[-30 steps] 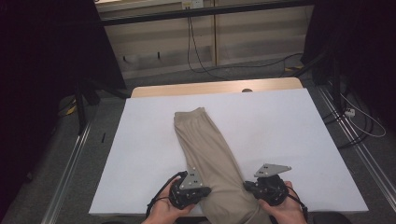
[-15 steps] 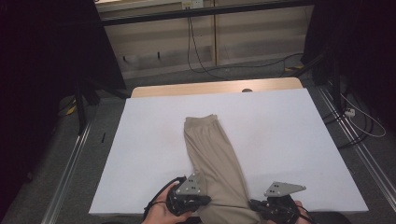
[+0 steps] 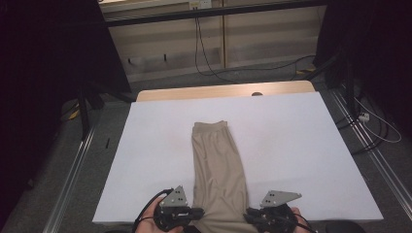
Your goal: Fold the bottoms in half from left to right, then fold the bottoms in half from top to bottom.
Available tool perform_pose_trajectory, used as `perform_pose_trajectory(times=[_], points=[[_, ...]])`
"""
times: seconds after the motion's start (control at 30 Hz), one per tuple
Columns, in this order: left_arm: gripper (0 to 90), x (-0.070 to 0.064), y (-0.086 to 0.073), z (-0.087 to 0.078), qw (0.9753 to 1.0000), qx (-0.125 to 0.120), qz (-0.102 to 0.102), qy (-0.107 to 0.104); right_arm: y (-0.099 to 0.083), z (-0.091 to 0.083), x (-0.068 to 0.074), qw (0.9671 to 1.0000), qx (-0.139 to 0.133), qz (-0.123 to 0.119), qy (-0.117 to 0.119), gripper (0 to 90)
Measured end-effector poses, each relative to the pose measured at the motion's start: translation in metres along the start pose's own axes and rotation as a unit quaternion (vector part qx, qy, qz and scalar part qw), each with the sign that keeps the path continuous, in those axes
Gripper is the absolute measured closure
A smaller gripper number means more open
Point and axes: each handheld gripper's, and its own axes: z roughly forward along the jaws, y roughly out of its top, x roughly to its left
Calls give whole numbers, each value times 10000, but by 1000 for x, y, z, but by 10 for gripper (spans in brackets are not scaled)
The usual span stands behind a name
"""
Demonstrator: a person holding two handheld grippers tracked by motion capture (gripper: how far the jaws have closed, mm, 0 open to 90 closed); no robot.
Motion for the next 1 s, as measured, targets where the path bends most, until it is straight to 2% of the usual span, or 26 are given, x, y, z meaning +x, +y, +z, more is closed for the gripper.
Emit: perform_pose_trajectory(times=[0.1,0.2,0.23,0.3,0.4,0.43,0.5,0.53,0.6,0.63,0.67,0.7,0.8,0.83,0.93,1.0], points=[[596,5,3,2,9997,-142,-135,146,2,-4,-8,9997,-229,7,-44,554],[464,13,7,3,9986,-283,-328,301,8,-5,-17,9993,-350,12,-131,468],[425,16,9,3,9979,-349,-333,428,11,-4,-21,9990,-410,12,-180,443],[329,23,11,4,9959,-421,-323,738,18,-3,-28,9984,-490,-6,-273,409],[221,37,14,2,9918,-630,-500,988,31,1,-38,9977,-588,-48,-334,355],[172,41,16,2,9904,-664,-490,1106,41,4,-46,9971,-664,-72,-355,327],[154,51,20,0,9881,-733,-541,1243,46,6,-50,9970,-669,-90,-374,314],[128,56,22,-1,9868,-752,-549,1322,56,10,-58,9969,-697,-76,-363,300],[132,67,25,-1,9853,-799,-570,1396,62,13,-61,9968,-695,-66,-389,297],[138,72,26,-1,9837,-844,-615,1467,68,15,-64,9967,-696,-80,-413,291],[137,79,28,1,9834,-878,-676,1438,73,18,-67,9966,-731,-112,-371,292],[137,87,30,2,9831,-874,-721,1438,79,21,-69,9962,-751,-139,-421,296],[141,109,38,7,9795,-911,-789,1614,97,29,-78,9956,-790,-152,-491,329],[142,116,41,9,9779,-960,-855,1648,103,32,-81,9947,-832,-158,-581,336],[161,136,51,15,9736,-1063,-879,1821,118,42,-93,9931,-932,-92,-705,367],[172,148,59,20,9719,-1056,-856,1921,126,51,-103,9929,-931,-26,-736,386]])
